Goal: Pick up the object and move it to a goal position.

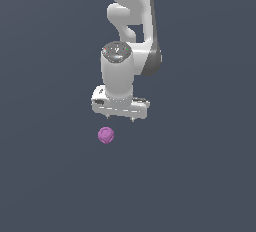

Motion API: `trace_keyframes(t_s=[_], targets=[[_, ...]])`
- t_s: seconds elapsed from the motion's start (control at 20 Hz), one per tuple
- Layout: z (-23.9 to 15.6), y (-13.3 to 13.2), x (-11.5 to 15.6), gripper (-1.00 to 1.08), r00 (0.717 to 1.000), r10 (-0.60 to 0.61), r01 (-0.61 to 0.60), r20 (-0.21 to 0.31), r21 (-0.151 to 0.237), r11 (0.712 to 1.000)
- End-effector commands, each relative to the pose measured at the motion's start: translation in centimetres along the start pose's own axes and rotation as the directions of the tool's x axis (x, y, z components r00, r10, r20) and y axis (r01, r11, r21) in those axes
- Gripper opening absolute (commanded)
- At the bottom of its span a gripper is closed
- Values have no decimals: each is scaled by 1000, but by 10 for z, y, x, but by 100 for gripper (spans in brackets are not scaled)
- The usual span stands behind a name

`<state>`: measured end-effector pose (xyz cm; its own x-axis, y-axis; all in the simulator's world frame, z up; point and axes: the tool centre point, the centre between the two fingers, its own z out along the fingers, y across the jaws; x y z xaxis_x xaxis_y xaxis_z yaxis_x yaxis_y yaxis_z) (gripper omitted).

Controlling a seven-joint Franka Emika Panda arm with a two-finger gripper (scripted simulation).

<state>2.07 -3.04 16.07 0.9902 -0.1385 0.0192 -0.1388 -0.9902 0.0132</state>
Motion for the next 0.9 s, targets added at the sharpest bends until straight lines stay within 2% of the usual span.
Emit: trace_keyframes(t_s=[0.0, 0.4, 0.65, 0.85], targets=[[16, 15, 7, 100, 996, 88, -88, 6, 5, 996], [58, 56, 21, 100, 950, 310, -310, 20, 7, 951], [70, 68, 23, 100, 928, 371, -371, 22, 5, 929], [72, 69, 23, 100, 927, 375, -375, 23, 4, 927]])
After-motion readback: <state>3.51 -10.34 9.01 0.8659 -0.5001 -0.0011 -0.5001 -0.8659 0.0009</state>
